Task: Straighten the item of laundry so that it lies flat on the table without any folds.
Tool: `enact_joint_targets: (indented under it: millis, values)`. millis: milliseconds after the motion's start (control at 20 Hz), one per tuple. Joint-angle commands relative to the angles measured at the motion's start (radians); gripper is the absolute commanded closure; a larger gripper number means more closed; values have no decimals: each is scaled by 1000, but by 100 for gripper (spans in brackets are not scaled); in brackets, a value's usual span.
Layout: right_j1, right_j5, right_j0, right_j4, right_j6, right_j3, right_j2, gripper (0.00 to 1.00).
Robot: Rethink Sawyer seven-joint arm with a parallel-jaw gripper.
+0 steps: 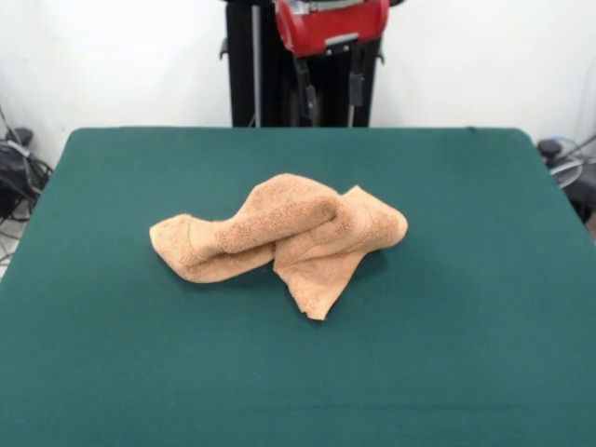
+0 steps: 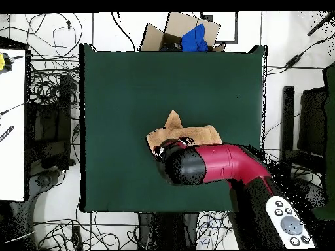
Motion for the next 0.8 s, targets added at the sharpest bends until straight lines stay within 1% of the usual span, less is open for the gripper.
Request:
enact_joint_targets:
  millis: [50,200,350,550,800]
  values:
    - [-44,148,32,67,109,-34,-40,0]
    - [-45,160,26,69,87,-39,-35,0]
    - [-16,158,7,74,64,-47,-21,0]
    - [-29,204,19,101,66,-80,-15,0]
    - [-38,226,17,124,55,-89,-4,0]
